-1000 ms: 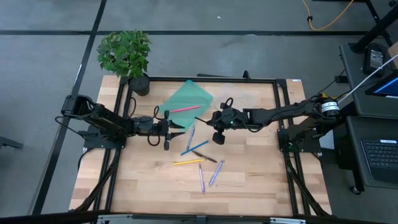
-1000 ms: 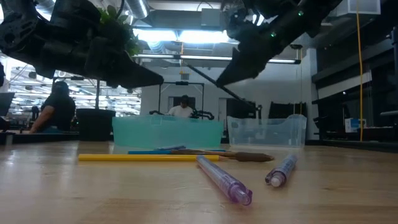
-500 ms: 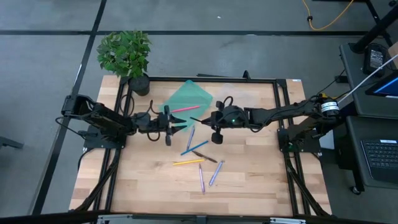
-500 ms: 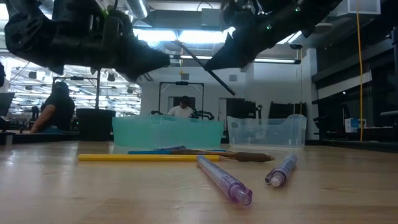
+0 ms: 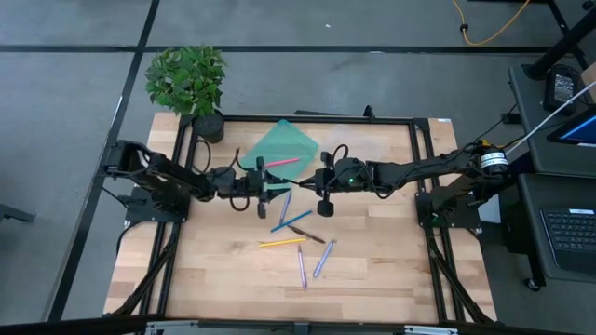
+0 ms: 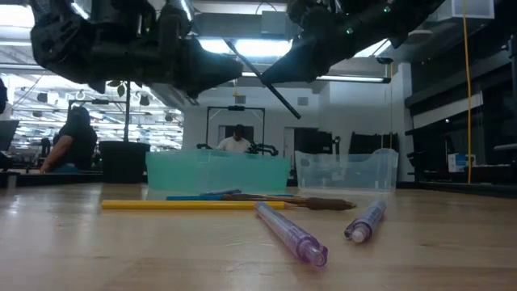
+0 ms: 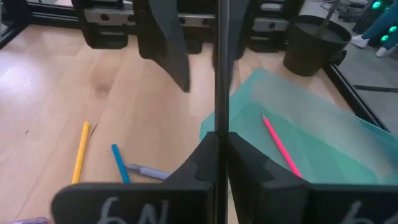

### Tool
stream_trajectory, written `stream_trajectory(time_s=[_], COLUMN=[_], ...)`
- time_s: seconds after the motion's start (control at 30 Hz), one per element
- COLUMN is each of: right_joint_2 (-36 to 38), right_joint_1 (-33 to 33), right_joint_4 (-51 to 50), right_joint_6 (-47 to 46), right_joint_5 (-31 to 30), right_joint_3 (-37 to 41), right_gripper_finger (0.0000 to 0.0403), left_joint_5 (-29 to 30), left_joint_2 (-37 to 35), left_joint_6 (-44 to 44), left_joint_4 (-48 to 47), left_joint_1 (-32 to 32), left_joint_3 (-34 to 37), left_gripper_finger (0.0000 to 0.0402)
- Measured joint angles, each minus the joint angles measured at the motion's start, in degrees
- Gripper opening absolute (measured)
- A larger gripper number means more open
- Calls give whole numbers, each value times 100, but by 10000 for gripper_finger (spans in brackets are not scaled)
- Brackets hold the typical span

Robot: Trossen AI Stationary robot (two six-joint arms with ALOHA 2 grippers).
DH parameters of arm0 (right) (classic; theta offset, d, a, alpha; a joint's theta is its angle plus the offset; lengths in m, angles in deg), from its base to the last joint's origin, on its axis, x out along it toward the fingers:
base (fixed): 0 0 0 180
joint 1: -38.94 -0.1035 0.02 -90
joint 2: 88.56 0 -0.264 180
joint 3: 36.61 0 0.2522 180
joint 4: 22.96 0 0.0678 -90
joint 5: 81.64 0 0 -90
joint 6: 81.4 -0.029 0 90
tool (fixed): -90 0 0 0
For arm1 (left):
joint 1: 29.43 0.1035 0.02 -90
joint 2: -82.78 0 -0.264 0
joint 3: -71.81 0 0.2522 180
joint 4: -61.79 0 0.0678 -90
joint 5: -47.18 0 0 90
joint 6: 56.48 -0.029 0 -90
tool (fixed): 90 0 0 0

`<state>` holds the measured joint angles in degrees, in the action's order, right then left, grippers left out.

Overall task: Sort pens & pencils
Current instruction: Put the black pencil into the blue bin

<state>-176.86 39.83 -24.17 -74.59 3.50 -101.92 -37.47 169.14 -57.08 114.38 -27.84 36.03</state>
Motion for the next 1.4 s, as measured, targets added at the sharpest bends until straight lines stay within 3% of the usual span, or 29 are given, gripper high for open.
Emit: stream_trajectory(time_s=[0.63,0.93,1.03,1.2,1.4], right_joint_2=[0,0,0,-2,-7], right_joint_1=[2,0,0,-3,-3], right_joint_4=[5,5,5,-2,-25], right_joint_6=[98,98,98,103,99], right_joint_5=[48,61,61,75,70], right_joint_3=[0,0,0,0,2], right_gripper_finger=[25,25,25,25,25], left_joint_5=[-68,-458,-459,-456,-462], left_joint_2=[79,79,79,79,77], left_joint_6=[-300,-465,-463,-459,-554], left_joint_4=[15,-156,-159,-162,-231], left_joint_1=[75,141,152,152,152], left_joint_3=[-267,-422,-422,-422,-422], left_gripper_finger=[102,101,86,17,16])
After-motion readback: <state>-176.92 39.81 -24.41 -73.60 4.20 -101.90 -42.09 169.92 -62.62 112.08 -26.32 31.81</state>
